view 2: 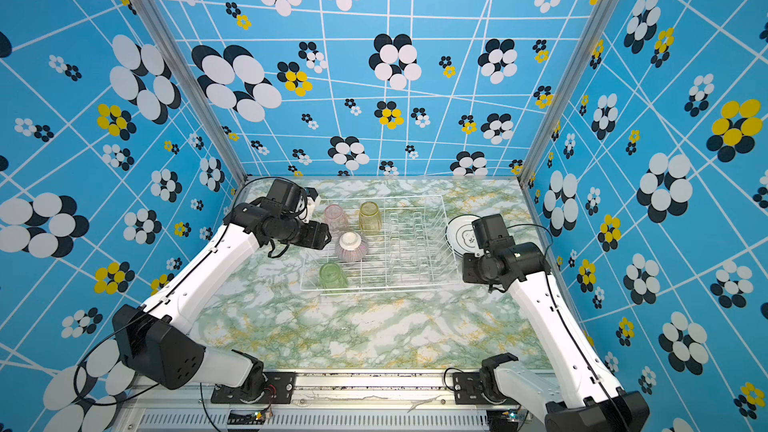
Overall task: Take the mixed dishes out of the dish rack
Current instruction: 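Lower the clear glass onto the table near the rack and open the right gripper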
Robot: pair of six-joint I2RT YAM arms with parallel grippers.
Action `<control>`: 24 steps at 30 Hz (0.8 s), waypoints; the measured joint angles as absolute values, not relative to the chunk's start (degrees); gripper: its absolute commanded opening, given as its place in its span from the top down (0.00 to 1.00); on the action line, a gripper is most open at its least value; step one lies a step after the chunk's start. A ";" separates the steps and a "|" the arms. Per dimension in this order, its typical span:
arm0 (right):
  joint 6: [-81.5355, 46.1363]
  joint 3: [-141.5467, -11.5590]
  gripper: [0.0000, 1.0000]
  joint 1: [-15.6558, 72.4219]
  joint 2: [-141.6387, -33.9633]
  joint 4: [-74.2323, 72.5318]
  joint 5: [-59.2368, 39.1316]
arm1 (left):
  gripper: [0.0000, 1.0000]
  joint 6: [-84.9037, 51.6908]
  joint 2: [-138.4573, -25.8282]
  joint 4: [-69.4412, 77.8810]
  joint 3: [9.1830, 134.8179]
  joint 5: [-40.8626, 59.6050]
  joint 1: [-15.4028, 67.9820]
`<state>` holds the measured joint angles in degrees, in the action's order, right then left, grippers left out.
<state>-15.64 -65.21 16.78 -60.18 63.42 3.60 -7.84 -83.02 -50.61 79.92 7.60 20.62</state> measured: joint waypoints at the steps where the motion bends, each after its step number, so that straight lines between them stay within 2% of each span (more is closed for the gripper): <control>1: -15.64 -65.56 1.00 18.61 -59.35 63.94 2.46 | 0.18 -7.84 -83.02 -50.61 79.92 7.79 20.62; 8: -16.91 -65.91 1.00 30.50 -57.17 67.51 -1.91 | 0.18 -7.88 -83.57 -50.57 80.55 9.74 20.62; 14: -20.69 -59.77 1.00 39.03 -62.94 66.37 -2.59 | 0.17 -7.90 -84.68 -49.71 81.28 10.98 20.62; 24: -24.95 -52.58 1.00 41.63 -73.28 59.40 -4.49 | 0.17 -7.88 -85.60 -49.67 81.54 11.42 20.62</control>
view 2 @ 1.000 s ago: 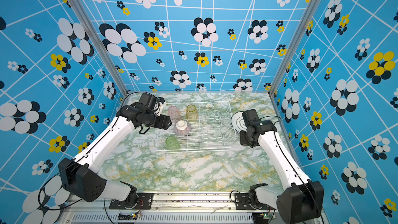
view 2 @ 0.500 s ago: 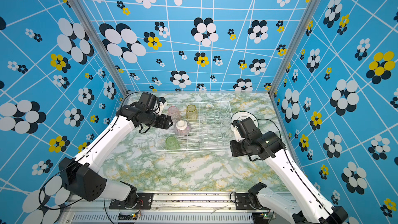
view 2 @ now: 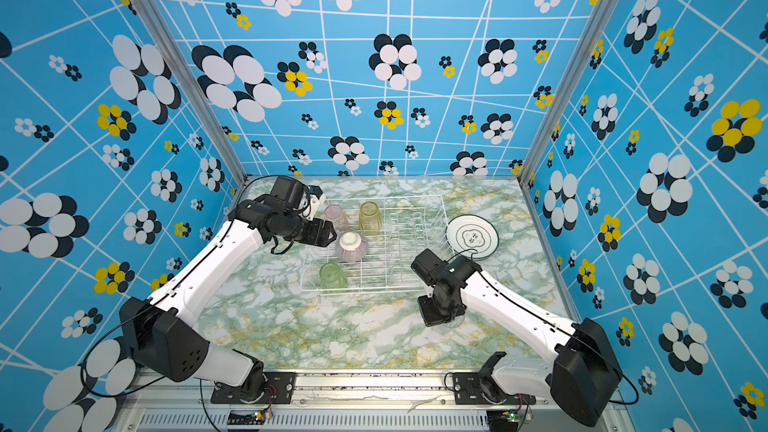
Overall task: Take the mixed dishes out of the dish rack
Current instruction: 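Lower the clear glass onto the table near the rack and open the right gripper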
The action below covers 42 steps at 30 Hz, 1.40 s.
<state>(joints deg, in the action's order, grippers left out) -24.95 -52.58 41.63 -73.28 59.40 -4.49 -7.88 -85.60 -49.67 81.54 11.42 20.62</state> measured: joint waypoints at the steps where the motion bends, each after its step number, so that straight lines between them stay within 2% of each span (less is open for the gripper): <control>1: -24.97 -52.58 1.00 41.63 -74.00 58.76 -4.49 | 0.17 -7.86 -85.82 -49.67 81.56 11.44 20.62; 13: -25.34 -54.26 1.00 41.63 -83.31 55.90 -0.10 | 0.17 -7.86 -86.19 -49.71 81.58 12.05 20.08; 30: -24.86 -54.81 1.00 41.56 -84.12 55.07 2.50 | 0.16 -6.76 -86.19 -49.84 81.49 12.25 20.18; 34: -24.67 -55.18 0.92 41.54 -84.25 54.81 2.50 | 0.16 -6.33 -86.15 -50.65 81.36 12.25 20.40; 38: -24.38 -55.86 0.78 41.45 -84.25 54.81 2.70 | 0.16 -6.28 -85.80 -51.33 80.51 12.21 20.71; 42: -23.97 -56.90 0.70 41.43 -84.23 54.81 2.94 | 0.16 -6.13 -85.01 -51.86 79.48 12.16 21.10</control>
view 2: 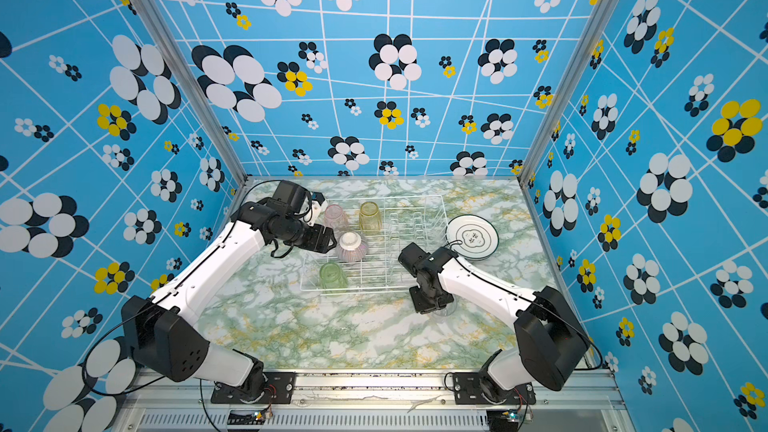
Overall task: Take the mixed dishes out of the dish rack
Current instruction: 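Lower the clear glass onto the table near the rack and open the right gripper, then lower the left gripper and grasp the green glass while the right gripper rises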
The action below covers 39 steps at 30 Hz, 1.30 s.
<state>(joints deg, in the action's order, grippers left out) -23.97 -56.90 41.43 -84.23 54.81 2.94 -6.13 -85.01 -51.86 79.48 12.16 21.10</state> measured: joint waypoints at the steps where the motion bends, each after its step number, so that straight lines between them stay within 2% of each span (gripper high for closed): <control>1: -23.88 -57.14 0.66 41.36 -84.23 54.78 3.01 | 0.15 -6.13 -84.86 -52.14 79.26 12.05 21.15; 8: -22.70 -58.87 0.38 41.17 -83.02 56.25 3.97 | 0.14 -6.13 -84.38 -53.45 78.63 10.85 23.11; 17: -21.45 -61.82 0.23 41.15 -69.41 59.07 1.50 | 0.13 -6.22 -84.31 -56.88 78.19 8.27 27.88; 22: -21.41 -63.11 0.21 40.86 -63.77 57.69 -0.58 | 0.12 -6.48 -85.67 -58.76 78.08 6.61 30.55; 23: -21.41 -63.31 0.21 40.84 -63.46 57.39 -0.75 | 0.09 -6.61 -86.32 -59.16 78.08 6.33 30.85; 39: -20.21 -63.42 0.20 39.92 -64.99 54.76 -1.65 | 0.06 -9.65 -93.91 -58.74 76.90 5.74 31.05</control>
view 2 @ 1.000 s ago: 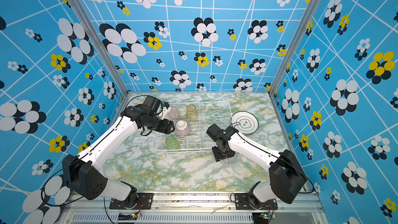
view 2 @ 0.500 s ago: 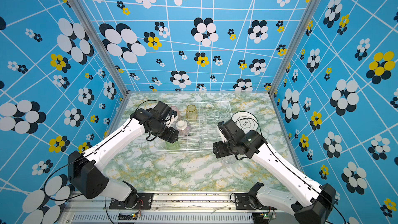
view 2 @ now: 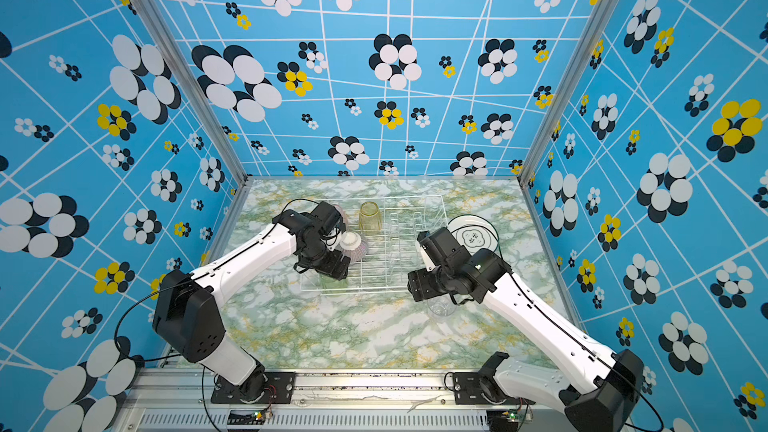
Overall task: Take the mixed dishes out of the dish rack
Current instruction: 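Lower the left gripper and grasp the green glass while the right gripper rises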
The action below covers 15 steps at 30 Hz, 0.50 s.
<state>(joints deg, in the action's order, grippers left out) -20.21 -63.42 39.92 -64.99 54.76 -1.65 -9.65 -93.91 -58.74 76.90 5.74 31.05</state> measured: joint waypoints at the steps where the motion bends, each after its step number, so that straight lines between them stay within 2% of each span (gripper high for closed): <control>1: -20.14 -63.42 0.20 39.77 -64.99 54.72 -1.69 | 0.06 -9.85 -94.43 -58.74 76.90 5.43 31.05; 15: -19.88 -63.33 0.20 38.00 -64.99 53.28 -2.55 | 0.07 -9.87 -100.51 -59.83 76.93 3.38 31.07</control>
<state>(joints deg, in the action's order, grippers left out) -19.88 -63.33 38.00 -64.99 53.28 -2.55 -9.87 -100.51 -59.83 76.93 3.38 31.07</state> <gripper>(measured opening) 0.803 0.930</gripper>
